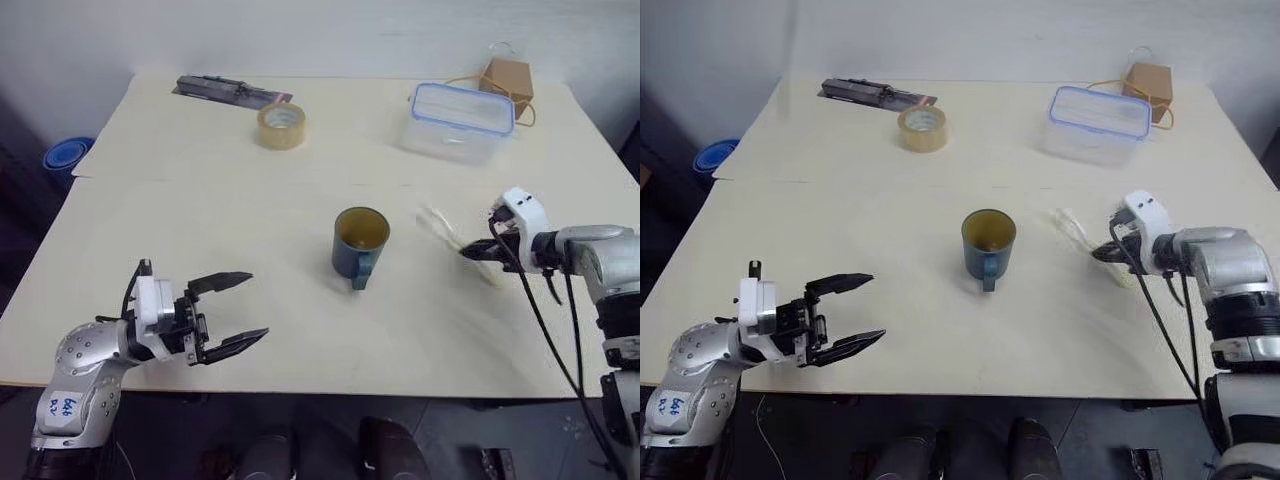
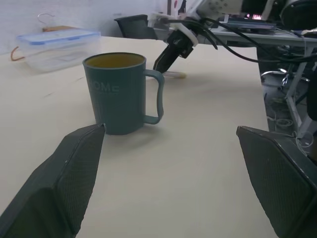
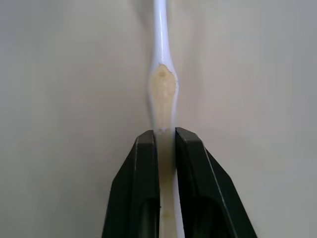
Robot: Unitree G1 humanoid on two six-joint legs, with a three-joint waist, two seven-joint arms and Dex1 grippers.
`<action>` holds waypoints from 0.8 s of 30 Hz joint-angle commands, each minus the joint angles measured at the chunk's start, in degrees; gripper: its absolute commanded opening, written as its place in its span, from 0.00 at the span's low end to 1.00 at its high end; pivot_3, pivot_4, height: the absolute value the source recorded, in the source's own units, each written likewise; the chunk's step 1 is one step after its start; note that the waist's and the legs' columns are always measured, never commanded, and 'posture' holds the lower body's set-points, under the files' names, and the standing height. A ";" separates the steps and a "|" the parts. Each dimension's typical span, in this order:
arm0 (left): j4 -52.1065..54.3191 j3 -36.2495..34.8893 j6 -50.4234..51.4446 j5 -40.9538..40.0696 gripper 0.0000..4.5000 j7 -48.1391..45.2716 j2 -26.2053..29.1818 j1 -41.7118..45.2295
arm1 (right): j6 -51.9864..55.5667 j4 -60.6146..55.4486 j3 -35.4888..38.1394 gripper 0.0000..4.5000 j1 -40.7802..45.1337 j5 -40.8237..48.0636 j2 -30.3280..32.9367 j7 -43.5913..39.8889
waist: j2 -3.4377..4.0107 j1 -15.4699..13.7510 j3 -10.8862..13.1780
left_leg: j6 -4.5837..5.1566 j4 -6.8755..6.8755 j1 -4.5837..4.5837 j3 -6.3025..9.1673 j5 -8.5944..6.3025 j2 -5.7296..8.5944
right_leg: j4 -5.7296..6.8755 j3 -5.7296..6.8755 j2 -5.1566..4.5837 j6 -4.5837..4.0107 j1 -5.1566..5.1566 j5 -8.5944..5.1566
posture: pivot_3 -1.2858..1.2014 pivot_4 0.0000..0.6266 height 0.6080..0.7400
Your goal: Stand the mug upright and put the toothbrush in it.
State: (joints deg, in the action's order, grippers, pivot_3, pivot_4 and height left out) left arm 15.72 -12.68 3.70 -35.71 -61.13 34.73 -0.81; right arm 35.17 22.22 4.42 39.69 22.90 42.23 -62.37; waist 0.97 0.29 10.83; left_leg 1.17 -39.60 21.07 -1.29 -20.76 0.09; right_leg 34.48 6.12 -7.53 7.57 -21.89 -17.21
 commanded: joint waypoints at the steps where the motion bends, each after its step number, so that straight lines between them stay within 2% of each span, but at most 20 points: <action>1: 1.85 -1.80 0.94 -3.09 1.00 1.21 -0.75 0.57 | -12.30 -11.46 13.40 0.03 1.56 15.40 -10.76 -2.27 | 0.03 0.41 0.01 | -0.03 0.04 0.01 -0.04 0.02 -0.03 | 0.02 -0.04 0.03 0.01 -0.07 0.00 | 0.52 0.24 1.00; 2: 1.85 -1.97 1.82 -4.23 1.00 1.94 -1.25 1.16 | -12.93 -15.64 13.59 0.03 1.76 17.70 -15.19 0.16 | 0.03 0.51 0.01 | -0.07 0.05 0.02 -0.07 0.04 -0.08 | 0.14 -0.08 0.05 0.01 -0.16 0.00 | 0.52 0.24 1.00; 6: 1.10 -2.03 3.43 -5.80 1.00 4.34 -3.05 3.89 | -15.33 -22.92 10.03 0.03 1.80 18.63 -24.91 4.93 | -0.03 0.29 -0.02 | -0.14 -0.02 0.13 -0.04 0.08 -0.03 | 0.61 -0.14 -0.02 -0.03 -0.48 -0.01 | 0.52 0.24 1.00; 11: -0.97 0.87 3.07 -2.80 1.00 6.14 -5.30 7.54 | -22.23 -16.06 4.92 0.03 1.42 13.82 -30.33 3.73 | -0.06 -0.27 -0.04 | -0.07 -0.11 0.17 0.03 0.07 0.17 | 0.66 -0.19 -0.10 -0.04 -0.46 -0.01 | 0.52 0.24 1.00; 15: -1.65 1.25 2.85 -1.18 1.00 6.68 -5.53 8.54 | -32.42 -9.02 3.62 0.32 0.53 9.17 -28.97 -1.81 | -0.07 -0.01 -0.05 | -0.06 -0.09 0.17 0.00 0.07 0.18 | 0.65 -0.18 -0.06 -0.04 -0.47 -0.01 | 0.52 0.24 1.00; 18: -2.58 0.65 1.34 0.79 1.00 6.54 -4.64 8.20 | -33.90 -9.70 3.94 0.52 -0.95 9.20 -26.87 -3.90 | -0.06 0.35 -0.04 | -0.07 -0.01 0.17 -0.10 0.07 0.15 | 0.65 -0.17 -0.02 -0.05 -0.56 -0.01 | 0.52 0.24 1.00; 24: -2.84 -1.74 -1.89 4.89 1.00 6.43 -1.89 4.73 | -35.77 -10.77 6.82 0.97 -7.79 9.08 -15.00 -11.36 | -0.07 0.25 -0.04 | -0.07 -0.01 0.16 -0.12 0.07 0.09 | 0.61 -0.17 -0.03 -0.05 -0.52 -0.01 | 0.52 0.24 1.00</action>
State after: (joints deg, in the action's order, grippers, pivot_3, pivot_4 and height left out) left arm 12.42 -12.39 3.60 -32.34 -54.60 31.42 5.11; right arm 0.68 13.36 8.05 32.61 31.41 24.99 -71.99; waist 0.90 0.54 10.80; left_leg 1.11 -39.61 21.24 -1.42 -20.69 0.18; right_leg 35.06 5.95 -7.57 7.52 -22.40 -17.22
